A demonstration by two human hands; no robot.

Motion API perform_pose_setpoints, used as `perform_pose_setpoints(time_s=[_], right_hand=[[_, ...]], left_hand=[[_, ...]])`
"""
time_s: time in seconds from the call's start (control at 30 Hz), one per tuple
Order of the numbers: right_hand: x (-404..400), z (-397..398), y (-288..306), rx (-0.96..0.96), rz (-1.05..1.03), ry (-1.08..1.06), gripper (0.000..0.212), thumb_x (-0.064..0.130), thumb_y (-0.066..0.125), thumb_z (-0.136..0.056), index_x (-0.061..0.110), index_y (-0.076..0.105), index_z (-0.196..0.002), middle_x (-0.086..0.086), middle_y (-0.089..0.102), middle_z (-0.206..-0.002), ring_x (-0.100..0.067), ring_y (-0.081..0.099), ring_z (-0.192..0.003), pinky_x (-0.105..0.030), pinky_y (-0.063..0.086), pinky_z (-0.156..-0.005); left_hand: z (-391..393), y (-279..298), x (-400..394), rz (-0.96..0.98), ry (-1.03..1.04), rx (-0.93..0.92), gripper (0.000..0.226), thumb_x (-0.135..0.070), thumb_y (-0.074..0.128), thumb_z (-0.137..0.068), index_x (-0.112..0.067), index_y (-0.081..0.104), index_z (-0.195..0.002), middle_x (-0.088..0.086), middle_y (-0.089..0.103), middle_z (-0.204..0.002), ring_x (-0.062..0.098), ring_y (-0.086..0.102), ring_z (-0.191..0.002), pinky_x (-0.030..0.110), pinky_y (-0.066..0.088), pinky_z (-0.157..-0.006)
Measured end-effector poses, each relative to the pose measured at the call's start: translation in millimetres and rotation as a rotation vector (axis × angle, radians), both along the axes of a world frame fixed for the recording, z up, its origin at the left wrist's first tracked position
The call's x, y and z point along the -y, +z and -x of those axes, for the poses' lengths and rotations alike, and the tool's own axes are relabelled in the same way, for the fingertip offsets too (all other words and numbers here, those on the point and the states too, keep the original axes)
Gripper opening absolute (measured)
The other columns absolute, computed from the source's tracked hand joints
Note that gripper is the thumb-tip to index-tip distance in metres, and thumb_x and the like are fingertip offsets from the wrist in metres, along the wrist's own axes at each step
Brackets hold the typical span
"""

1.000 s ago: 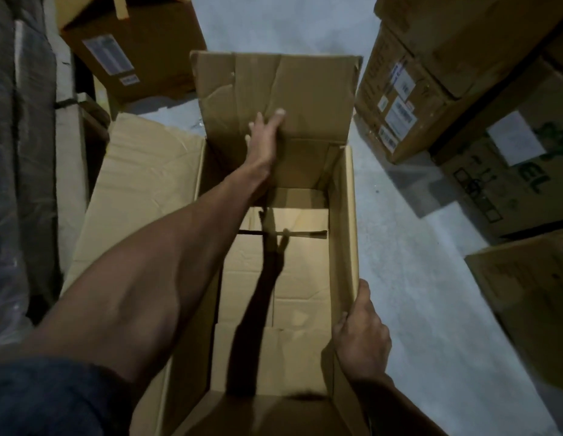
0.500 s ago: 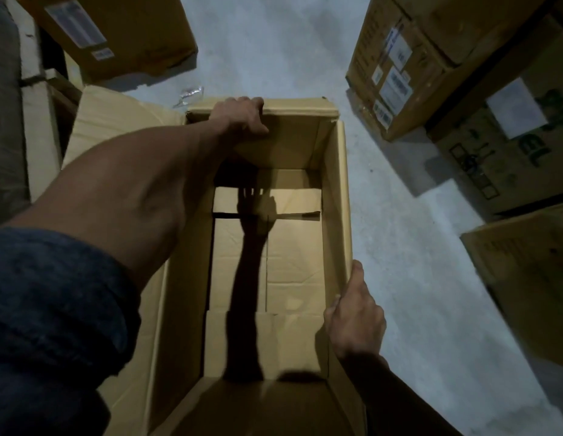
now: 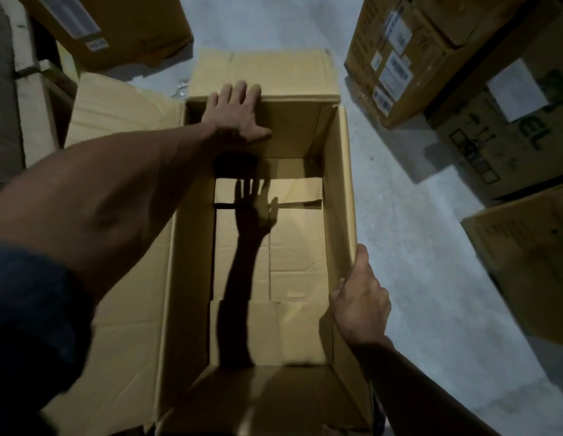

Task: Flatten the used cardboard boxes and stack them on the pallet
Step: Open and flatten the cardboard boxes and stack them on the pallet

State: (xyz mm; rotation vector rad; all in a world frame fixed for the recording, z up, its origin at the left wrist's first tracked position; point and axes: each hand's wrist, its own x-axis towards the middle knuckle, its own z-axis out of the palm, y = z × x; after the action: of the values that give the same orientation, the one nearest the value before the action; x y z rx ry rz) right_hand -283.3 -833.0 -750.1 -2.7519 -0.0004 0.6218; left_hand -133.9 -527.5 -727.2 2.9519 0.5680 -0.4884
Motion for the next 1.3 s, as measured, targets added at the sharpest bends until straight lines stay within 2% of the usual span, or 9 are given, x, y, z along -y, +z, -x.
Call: perform_pose_setpoints(time_s=[0.2,0.33,0.47,0.57,0.67,0.73,0.8,1.0,1.3], right_hand=[[-1,2,1,0.015,0.039,0.013,0.071,0.013,0.067,-0.093,0.017,0.026,-0.151,-0.009,0.062,-0.128,-0.02,0.059,-0.08,-0.029,0.042,-0.067],[-1,1,4,0.009,0.059,0.002,0.071,0.011,0.065,-0.093,0.017,0.025,-0.151,-0.012,0.061,-0.129,-0.032,0.065,-0.098,-0.036,0.047,-0.074],[1,4,7,0.031,0.037,-0.023,0.063,0.01,0.062,-0.094,0.017,0.031,-0.148,-0.014,0.061,-0.126,-0.036,0.063,-0.103,-0.039,0.048,-0.078],[3,6,7,0.046,-0.004,-0.045,0.062,0.013,0.062,-0.095,0.018,0.032,-0.149,-0.013,0.058,-0.132,-0.037,0.062,-0.108,-0.044,0.05,-0.082],[4,5,8,0.013,0.009,-0.059,0.067,0.02,0.062,-0.096,0.023,0.027,-0.154,-0.016,0.048,-0.136,-0.038,0.059,-0.108,-0.044,0.048,-0.081],[4,6,10,-0.026,0.021,-0.052,0.069,0.022,0.062,-0.096,0.022,0.025,-0.154,-0.016,0.045,-0.137,-0.038,0.059,-0.108,-0.042,0.047,-0.079],[6,8,12,-0.065,0.037,-0.054,0.072,0.021,0.065,-0.094,0.02,0.025,-0.153,-0.015,0.045,-0.141,-0.037,0.058,-0.113,-0.044,0.05,-0.085],[14,18,18,-0.139,0.02,-0.042,0.072,0.015,0.068,-0.092,0.021,0.027,-0.151,-0.017,0.061,-0.123,-0.037,0.063,-0.108,-0.045,0.055,-0.087],[12,6,80,-0.1,-0.081,-0.027,0.054,0.012,0.061,-0.095,0.018,0.042,-0.146,-0.016,0.063,-0.124,-0.037,0.061,-0.11,-0.043,0.05,-0.091]], left_hand=[[132,4,16,-0.109,0.151,-0.015,0.08,-0.048,0.048,-0.097,-0.02,0.006,-0.16,0.009,-0.006,-0.167,0.033,-0.007,-0.153,0.052,-0.002,-0.121],[218,0,37,-0.128,0.346,-0.001,0.092,-0.045,0.054,-0.094,-0.009,0.0,-0.159,0.017,-0.007,-0.166,0.037,-0.007,-0.152,0.054,-0.001,-0.121],[268,-17,65,0.067,0.645,-0.007,0.1,-0.034,0.062,-0.092,-0.007,-0.009,-0.157,0.017,-0.011,-0.165,0.038,-0.007,-0.152,0.053,0.004,-0.121],[286,-25,71,0.259,0.813,0.027,0.094,-0.028,0.063,-0.094,-0.006,-0.002,-0.158,0.019,0.004,-0.165,0.037,0.007,-0.152,0.048,0.015,-0.122],[291,-30,62,0.304,0.811,0.025,0.083,-0.03,0.066,-0.094,-0.004,0.017,-0.155,0.022,0.03,-0.157,0.04,0.033,-0.142,0.046,0.035,-0.113],[292,-29,58,0.309,0.759,0.021,0.061,-0.03,0.065,-0.094,-0.002,0.036,-0.14,0.023,0.052,-0.136,0.042,0.052,-0.124,0.045,0.045,-0.096],[292,-27,58,0.308,0.706,0.017,0.041,-0.028,0.063,-0.095,-0.004,0.044,-0.124,0.022,0.062,-0.117,0.043,0.058,-0.109,0.043,0.047,-0.085],[290,-23,58,0.336,0.658,0.045,0.032,-0.022,0.063,-0.094,-0.006,0.055,-0.12,0.019,0.067,-0.113,0.041,0.06,-0.107,0.044,0.049,-0.088],[290,31,52,0.344,0.645,0.203,0.025,-0.022,0.063,-0.089,-0.01,0.06,-0.111,0.015,0.069,-0.106,0.039,0.063,-0.1,0.044,0.052,-0.087]])
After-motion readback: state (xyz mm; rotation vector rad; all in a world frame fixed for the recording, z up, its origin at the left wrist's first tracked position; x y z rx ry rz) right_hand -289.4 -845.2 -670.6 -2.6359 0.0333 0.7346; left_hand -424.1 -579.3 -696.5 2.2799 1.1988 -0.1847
